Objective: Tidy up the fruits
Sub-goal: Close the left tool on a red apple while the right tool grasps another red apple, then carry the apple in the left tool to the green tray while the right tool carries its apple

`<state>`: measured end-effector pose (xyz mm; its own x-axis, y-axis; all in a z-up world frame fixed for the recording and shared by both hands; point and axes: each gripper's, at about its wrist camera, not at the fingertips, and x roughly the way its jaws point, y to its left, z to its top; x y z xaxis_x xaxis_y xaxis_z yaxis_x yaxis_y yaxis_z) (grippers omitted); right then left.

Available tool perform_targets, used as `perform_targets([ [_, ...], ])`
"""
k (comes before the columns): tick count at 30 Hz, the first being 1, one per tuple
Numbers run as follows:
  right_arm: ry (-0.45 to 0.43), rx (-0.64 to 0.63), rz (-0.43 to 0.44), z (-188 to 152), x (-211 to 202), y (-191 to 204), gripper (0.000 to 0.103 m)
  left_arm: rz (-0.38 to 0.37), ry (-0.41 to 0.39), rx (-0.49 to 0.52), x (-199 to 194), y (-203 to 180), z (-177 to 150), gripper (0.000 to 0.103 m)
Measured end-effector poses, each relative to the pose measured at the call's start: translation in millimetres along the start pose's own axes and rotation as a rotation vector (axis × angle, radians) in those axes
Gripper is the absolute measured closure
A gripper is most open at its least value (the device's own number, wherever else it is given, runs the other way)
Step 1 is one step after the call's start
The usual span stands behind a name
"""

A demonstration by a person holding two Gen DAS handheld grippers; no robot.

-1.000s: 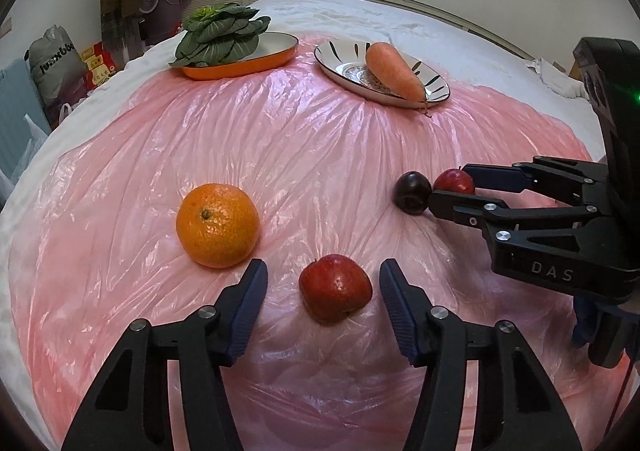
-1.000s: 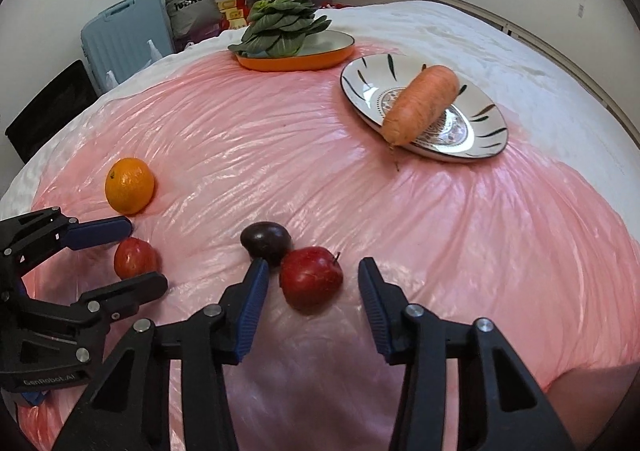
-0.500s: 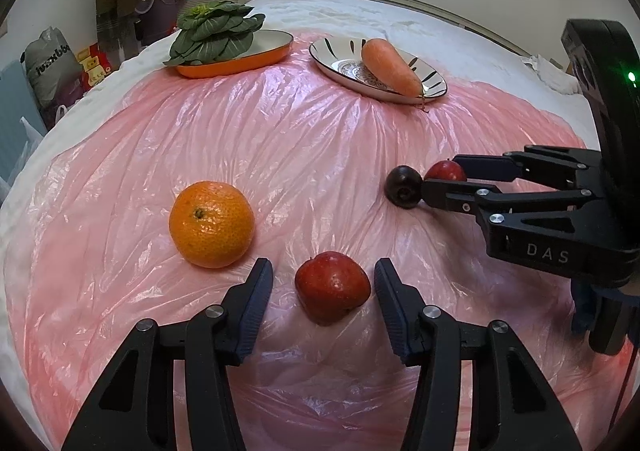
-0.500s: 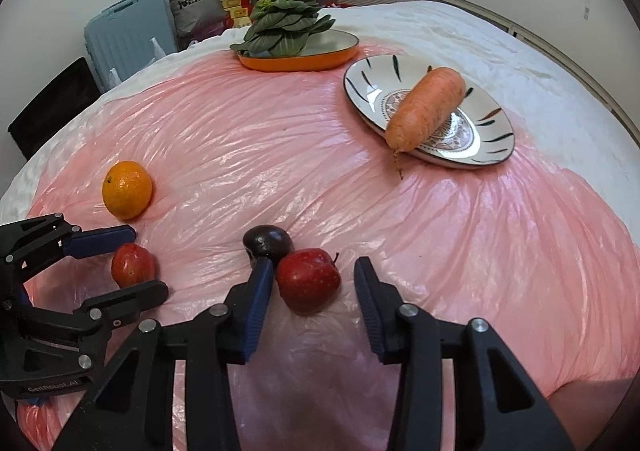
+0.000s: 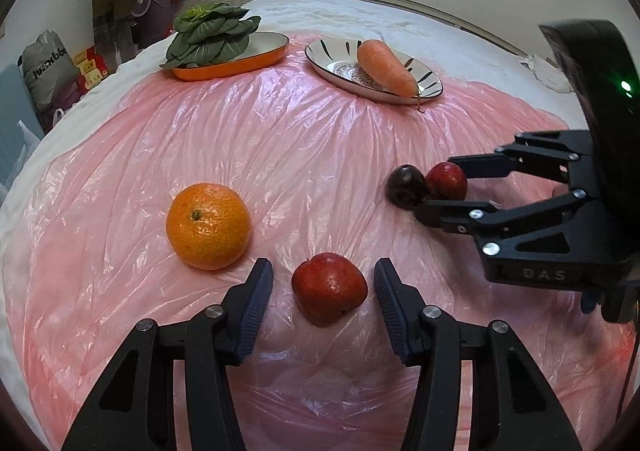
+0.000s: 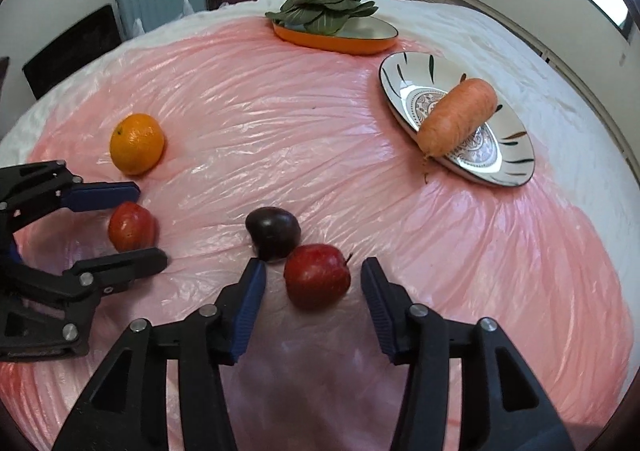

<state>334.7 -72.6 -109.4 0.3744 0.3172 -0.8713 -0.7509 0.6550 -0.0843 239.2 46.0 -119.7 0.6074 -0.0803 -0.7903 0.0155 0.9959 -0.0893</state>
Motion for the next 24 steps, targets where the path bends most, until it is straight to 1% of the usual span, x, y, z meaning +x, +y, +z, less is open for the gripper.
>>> perform_targets([
  [2,0.009,-0.009,-0.013,2,3,0,0.034,-0.002,-0.001,-0.005,0,1,0,0.057],
  [3,0.01,-0.005,-0.013,3,3,-1,0.034,-0.002,-0.003,-0.01,-1,2,0,0.059],
  [4,0.01,0.001,-0.009,3,3,-2,0.036,-0.005,-0.004,-0.016,-1,3,0,0.06],
  [5,0.007,0.007,-0.005,2,2,-2,0.05,-0.009,-0.004,-0.022,-1,4,0,0.062],
  [6,0.006,0.01,-0.002,1,1,-2,0.056,-0.015,-0.003,-0.027,-1,5,-1,0.066],
  [7,0.004,0.015,-0.003,0,1,-2,0.071,-0.025,-0.002,-0.031,-1,6,-1,0.068],
  [8,0.0,0.023,-0.009,-2,-1,-2,0.079,-0.031,-0.001,-0.031,-1,6,-1,0.071],
  [9,-0.006,0.036,-0.007,-3,-2,-4,0.079,-0.034,-0.003,-0.029,-2,5,-1,0.073],
  [21,-0.109,0.237,0.005,-29,-31,-19,0.079,-0.053,-0.038,-0.046,-12,9,0,0.073],
  [24,-0.125,0.271,0.004,-36,-40,-17,0.079,-0.057,-0.046,-0.05,-16,10,-1,0.073],
])
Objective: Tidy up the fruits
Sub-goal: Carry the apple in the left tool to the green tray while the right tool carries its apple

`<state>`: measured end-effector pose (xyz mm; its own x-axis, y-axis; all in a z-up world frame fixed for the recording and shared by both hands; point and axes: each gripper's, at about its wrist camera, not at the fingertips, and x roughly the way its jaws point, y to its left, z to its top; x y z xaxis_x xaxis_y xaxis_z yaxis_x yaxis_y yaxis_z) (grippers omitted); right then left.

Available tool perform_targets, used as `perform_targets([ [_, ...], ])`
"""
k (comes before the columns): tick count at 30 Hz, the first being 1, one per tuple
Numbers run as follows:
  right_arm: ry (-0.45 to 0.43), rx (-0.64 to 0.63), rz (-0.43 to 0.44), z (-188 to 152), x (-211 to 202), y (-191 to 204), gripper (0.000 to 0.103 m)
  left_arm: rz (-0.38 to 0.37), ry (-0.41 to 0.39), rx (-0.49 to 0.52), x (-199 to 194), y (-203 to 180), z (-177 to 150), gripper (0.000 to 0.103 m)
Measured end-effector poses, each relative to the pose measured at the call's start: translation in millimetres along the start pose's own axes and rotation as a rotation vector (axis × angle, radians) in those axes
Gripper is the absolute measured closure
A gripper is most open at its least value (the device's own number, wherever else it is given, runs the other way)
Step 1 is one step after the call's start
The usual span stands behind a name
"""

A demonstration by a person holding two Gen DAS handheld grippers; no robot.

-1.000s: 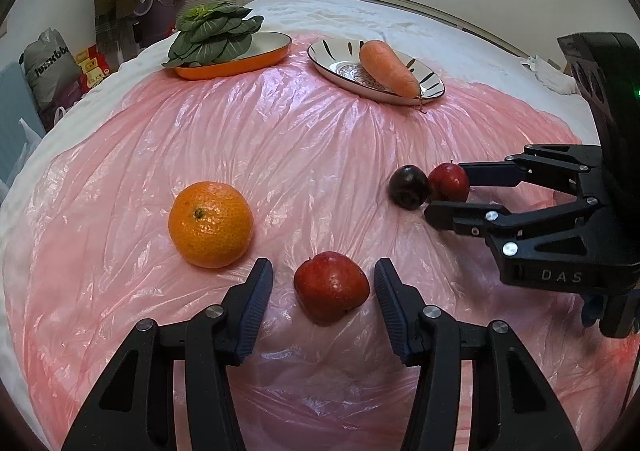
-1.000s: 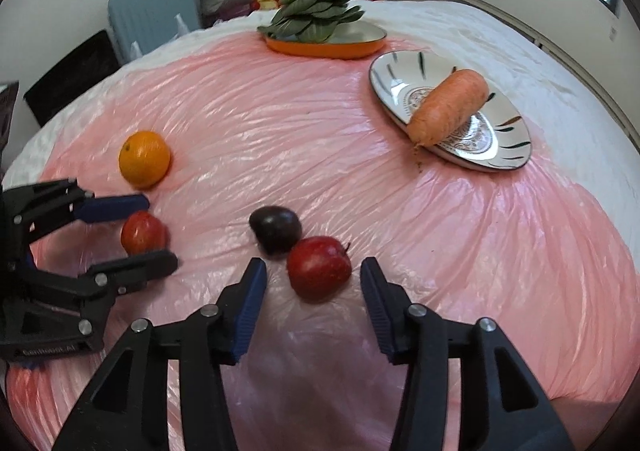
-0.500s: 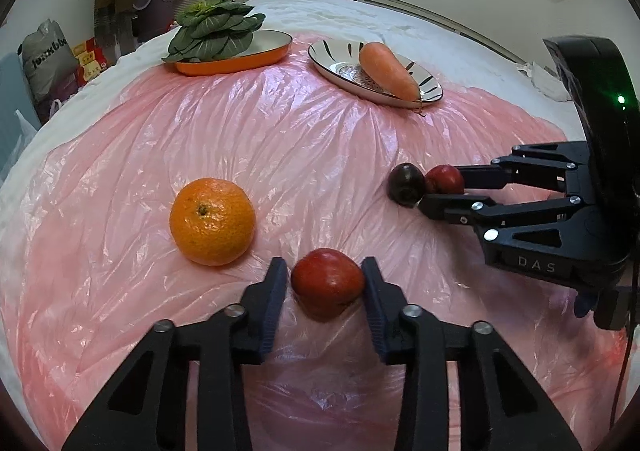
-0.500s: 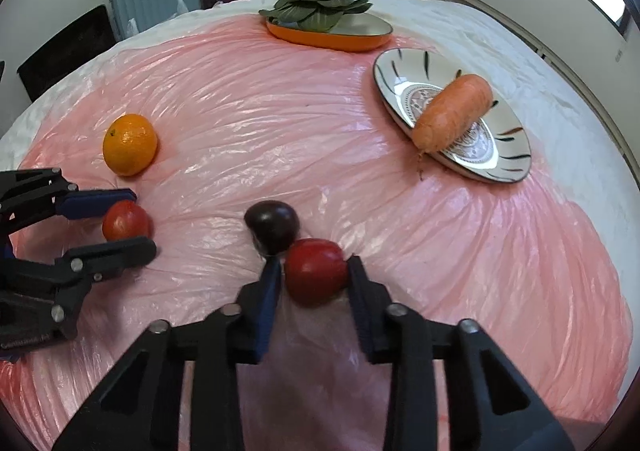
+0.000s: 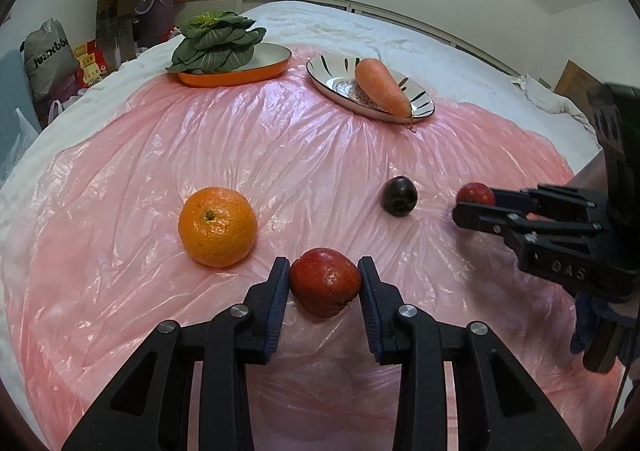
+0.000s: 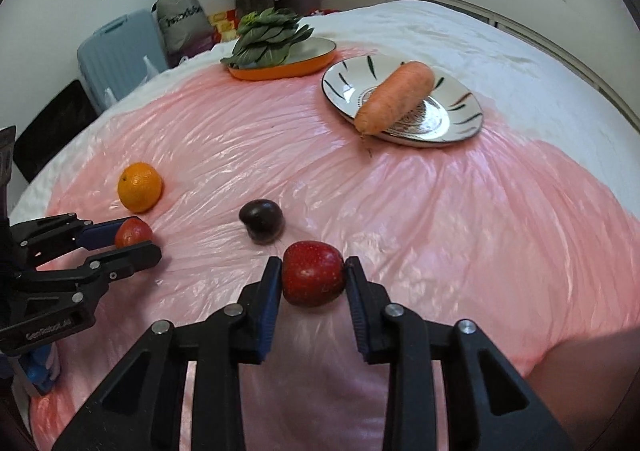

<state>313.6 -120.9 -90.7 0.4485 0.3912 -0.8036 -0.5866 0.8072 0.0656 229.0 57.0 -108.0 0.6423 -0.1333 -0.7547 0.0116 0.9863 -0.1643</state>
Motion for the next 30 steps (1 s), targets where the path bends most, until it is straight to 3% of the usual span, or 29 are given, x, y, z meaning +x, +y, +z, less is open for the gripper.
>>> perform_targets([
  [10,-0.06,0.025,0.009,-32,-53,28,0.079,-0.022,-0.034,-0.013,-34,-2,-3,0.073],
  [18,-0.072,0.097,0.026,-87,-104,44,0.079,-0.05,-0.05,0.003,-79,-14,-21,0.073],
  [30,-0.083,0.198,-0.055,-171,-173,23,0.079,-0.125,-0.015,0.078,-126,-78,-62,0.073],
])
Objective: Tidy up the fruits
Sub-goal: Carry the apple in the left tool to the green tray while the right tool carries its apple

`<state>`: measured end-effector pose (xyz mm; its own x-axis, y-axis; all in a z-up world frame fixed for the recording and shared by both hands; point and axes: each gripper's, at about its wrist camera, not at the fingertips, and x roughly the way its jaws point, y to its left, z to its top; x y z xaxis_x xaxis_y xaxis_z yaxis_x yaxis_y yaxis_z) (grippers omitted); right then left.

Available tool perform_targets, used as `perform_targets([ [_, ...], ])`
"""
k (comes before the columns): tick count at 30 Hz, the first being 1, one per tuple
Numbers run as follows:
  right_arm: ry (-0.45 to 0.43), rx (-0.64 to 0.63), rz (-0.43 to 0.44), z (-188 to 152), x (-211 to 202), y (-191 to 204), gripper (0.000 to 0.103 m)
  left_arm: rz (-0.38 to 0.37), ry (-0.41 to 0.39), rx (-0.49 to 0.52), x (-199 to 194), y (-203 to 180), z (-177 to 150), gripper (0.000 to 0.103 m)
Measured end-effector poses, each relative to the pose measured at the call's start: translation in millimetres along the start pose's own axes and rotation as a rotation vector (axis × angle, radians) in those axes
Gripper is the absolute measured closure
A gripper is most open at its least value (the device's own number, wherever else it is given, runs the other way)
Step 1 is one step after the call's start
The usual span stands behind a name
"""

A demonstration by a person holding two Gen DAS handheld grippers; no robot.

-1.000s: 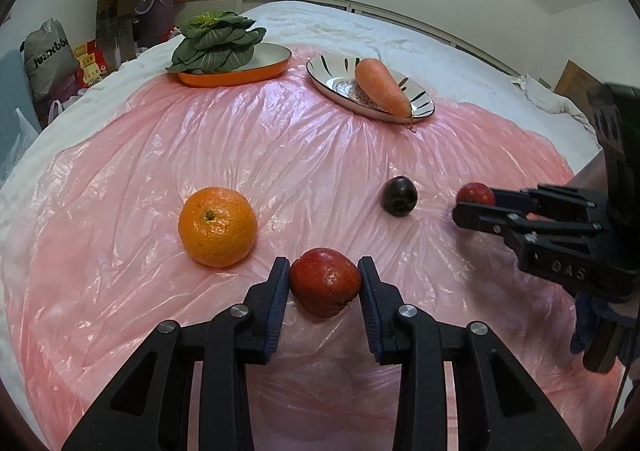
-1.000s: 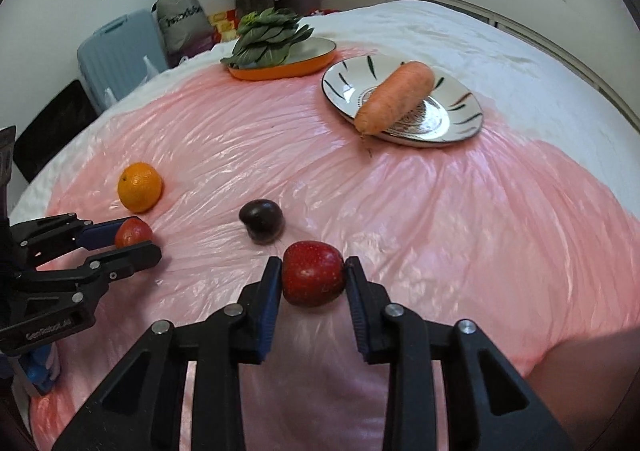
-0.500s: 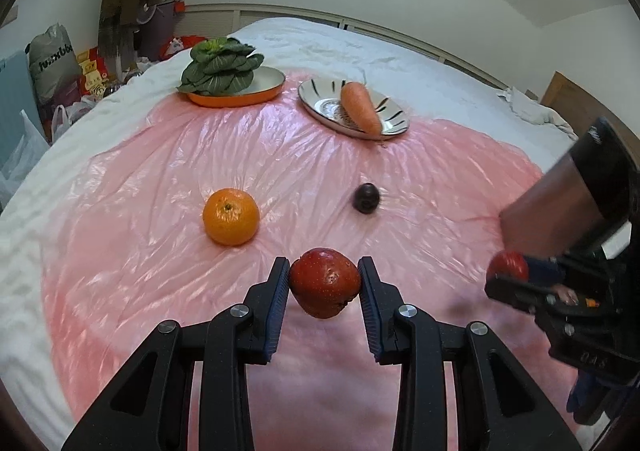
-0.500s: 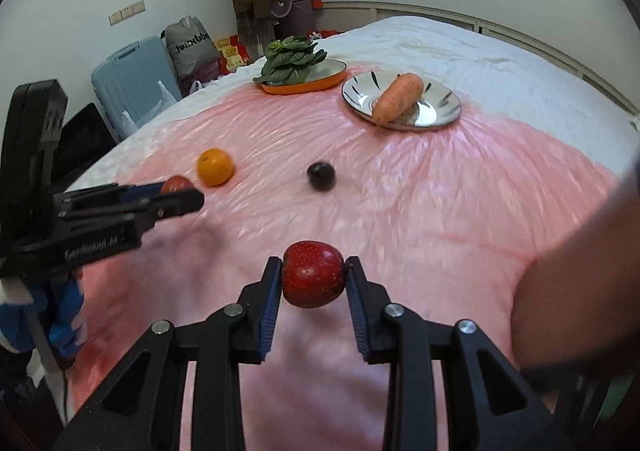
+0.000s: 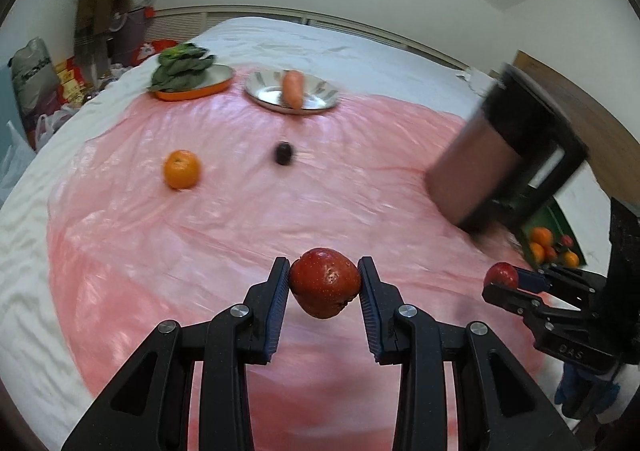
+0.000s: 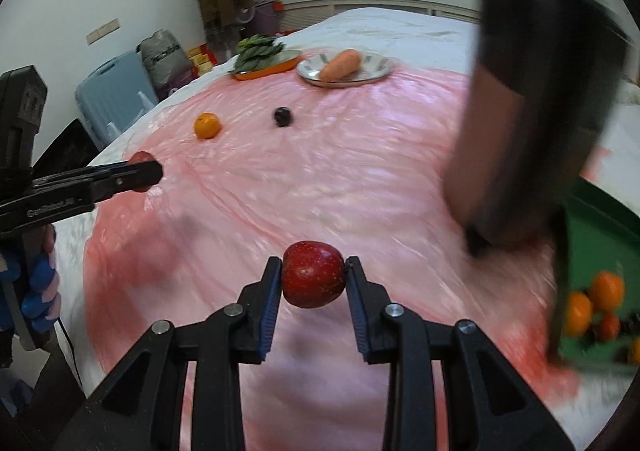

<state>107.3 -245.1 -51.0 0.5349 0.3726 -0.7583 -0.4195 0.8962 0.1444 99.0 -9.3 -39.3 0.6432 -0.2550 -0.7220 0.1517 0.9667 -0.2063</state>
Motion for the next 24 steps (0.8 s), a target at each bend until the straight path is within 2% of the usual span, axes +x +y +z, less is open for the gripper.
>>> perform_targets([
  [9,-0.055,0.133,-0.116,-47,-62,-79,0.079,-0.117,0.043,0.134,4,-101,-9,0.073],
  [17,-0.081,0.269,-0.218,-97,-105,-159,0.079,-0.211,0.108,0.261,31,-198,-20,0.073],
  [24,-0.116,0.365,-0.293,-127,-134,-223,0.079,-0.272,0.128,0.339,55,-268,-13,0.073],
])
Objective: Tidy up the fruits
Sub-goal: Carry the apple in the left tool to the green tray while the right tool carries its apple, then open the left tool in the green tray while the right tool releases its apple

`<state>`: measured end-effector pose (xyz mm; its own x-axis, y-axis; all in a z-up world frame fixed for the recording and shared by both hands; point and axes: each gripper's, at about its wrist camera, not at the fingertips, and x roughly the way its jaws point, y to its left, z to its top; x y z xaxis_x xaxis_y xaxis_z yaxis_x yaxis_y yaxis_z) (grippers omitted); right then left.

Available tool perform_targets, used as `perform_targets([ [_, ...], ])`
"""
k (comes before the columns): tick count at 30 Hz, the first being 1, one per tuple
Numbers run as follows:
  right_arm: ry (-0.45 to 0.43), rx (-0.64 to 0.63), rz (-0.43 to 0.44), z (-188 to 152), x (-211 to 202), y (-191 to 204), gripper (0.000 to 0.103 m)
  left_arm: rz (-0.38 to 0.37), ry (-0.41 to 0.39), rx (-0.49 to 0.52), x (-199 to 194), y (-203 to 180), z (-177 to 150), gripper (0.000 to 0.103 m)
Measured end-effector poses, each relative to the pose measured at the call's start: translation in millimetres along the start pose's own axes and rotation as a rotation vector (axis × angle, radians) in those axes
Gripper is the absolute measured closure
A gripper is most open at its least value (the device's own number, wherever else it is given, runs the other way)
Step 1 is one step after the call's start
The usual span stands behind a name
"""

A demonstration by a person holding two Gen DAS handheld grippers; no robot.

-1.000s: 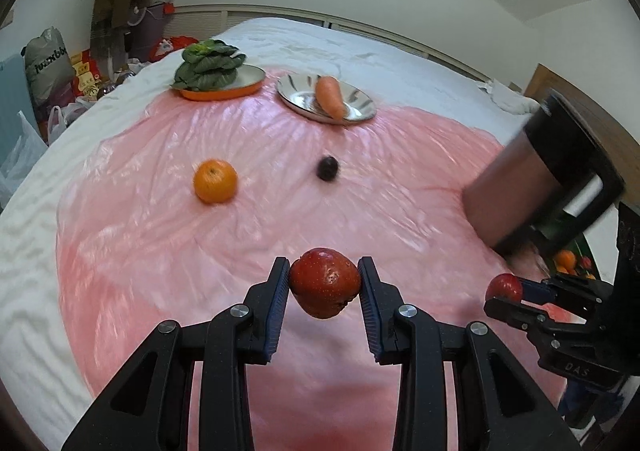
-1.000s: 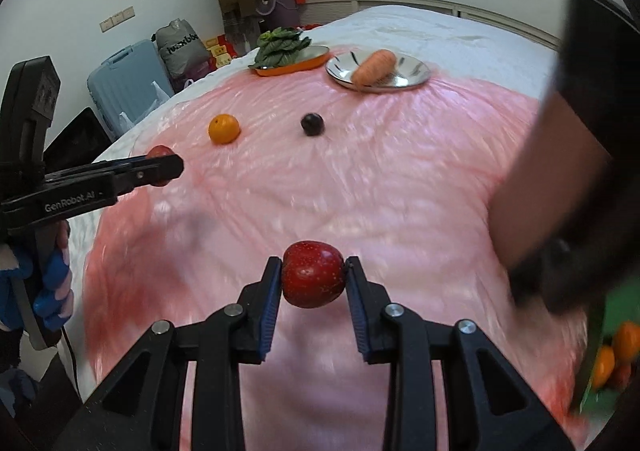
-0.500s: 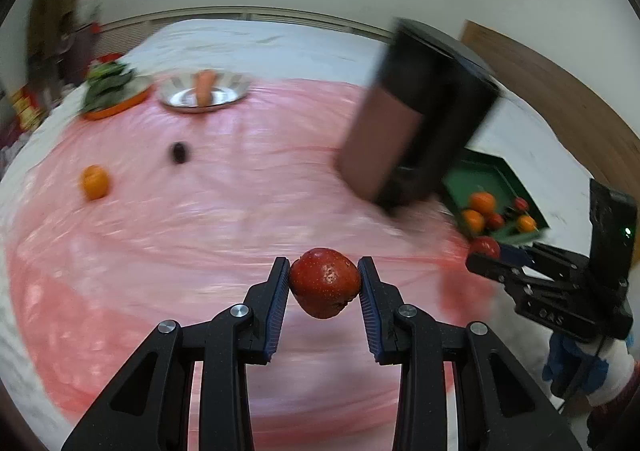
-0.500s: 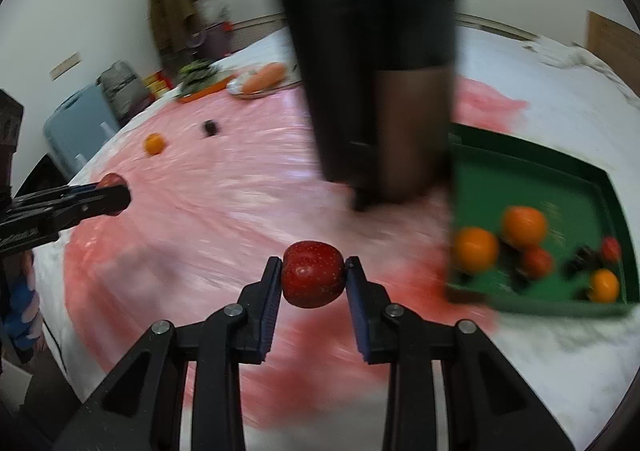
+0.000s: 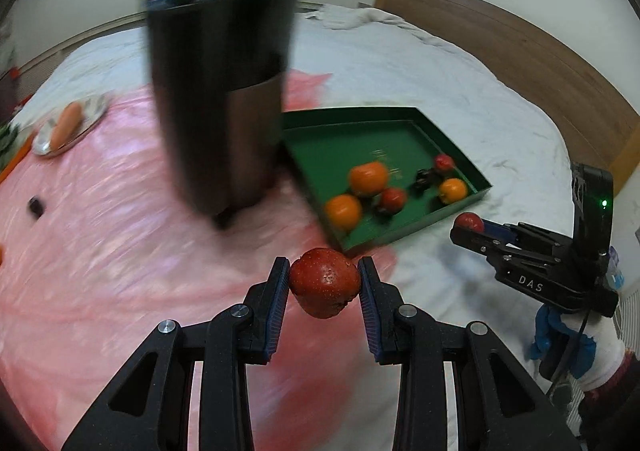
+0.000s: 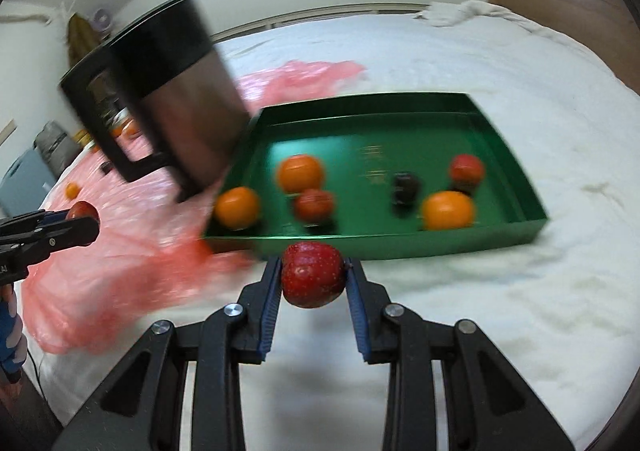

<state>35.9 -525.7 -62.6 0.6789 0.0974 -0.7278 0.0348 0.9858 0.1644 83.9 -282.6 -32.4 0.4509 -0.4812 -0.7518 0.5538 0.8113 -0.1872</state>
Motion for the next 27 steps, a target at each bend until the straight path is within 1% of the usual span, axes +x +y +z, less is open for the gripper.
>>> perform_targets([
  [7,-0.044,0.061,-0.07,15,1,-53,0.079,-0.022,0.006,0.086,47,-44,43,0.073],
  [10,-0.057,0.08,-0.106,28,7,-74,0.079,-0.023,0.007,0.105,70,-58,62,0.073],
  [13,-0.064,0.097,-0.124,38,16,-90,0.079,-0.014,0.013,0.118,90,-67,77,0.073],
  [18,-0.039,0.116,-0.161,48,36,-105,0.079,0.01,0.042,0.145,126,-81,91,0.073],
  [23,0.012,0.12,-0.223,48,59,-113,0.079,0.035,0.074,0.182,156,-90,93,0.073],
  [27,0.031,0.112,-0.252,48,67,-116,0.079,0.051,0.102,0.197,175,-95,94,0.073],
])
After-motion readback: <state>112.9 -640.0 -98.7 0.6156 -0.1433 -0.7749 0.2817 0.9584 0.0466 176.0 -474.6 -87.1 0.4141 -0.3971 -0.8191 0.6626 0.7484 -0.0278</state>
